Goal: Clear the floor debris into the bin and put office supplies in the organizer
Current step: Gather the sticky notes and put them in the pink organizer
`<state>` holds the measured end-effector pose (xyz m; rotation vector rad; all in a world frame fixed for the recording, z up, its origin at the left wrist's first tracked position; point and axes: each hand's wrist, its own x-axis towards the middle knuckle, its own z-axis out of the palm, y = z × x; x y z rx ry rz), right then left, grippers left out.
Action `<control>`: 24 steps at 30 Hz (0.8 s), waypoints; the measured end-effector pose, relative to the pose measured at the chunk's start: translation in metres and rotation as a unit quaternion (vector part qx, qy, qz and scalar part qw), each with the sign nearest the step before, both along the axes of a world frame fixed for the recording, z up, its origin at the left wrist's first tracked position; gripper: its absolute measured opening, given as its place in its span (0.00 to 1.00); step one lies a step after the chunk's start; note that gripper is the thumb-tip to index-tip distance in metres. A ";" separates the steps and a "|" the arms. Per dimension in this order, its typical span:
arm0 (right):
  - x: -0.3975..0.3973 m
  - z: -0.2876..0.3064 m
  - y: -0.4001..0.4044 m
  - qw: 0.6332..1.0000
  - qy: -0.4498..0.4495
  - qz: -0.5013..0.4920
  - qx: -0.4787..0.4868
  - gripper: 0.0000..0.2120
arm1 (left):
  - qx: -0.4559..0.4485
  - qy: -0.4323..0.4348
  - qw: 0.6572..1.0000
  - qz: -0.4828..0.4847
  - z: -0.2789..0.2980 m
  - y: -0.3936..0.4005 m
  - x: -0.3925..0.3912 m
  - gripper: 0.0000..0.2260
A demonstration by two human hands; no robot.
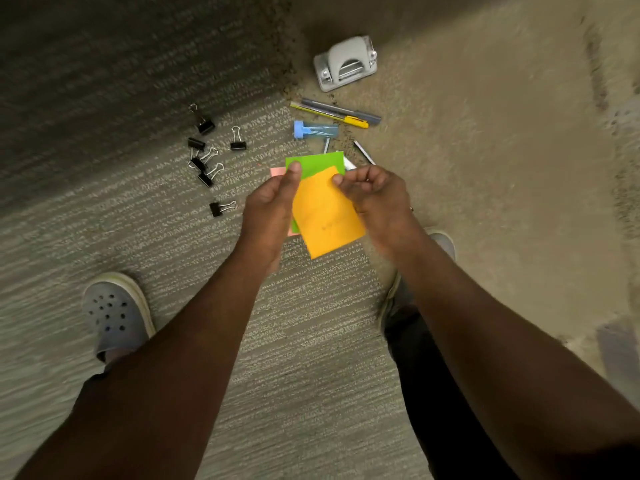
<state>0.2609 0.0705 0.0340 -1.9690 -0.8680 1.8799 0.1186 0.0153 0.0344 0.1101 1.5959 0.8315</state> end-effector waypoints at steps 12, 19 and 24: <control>-0.068 -0.077 0.051 0.737 -0.358 0.484 0.307 0.15 | -0.021 0.101 0.989 0.106 -0.036 -0.018 -0.063 0.04; -0.073 -0.092 0.063 0.635 -0.406 0.573 0.321 0.15 | -0.003 0.074 0.992 0.103 -0.018 -0.023 -0.082 0.03; -0.073 -0.043 0.027 0.806 -0.275 0.437 0.288 0.16 | 0.009 0.036 0.990 0.137 0.025 -0.026 -0.090 0.02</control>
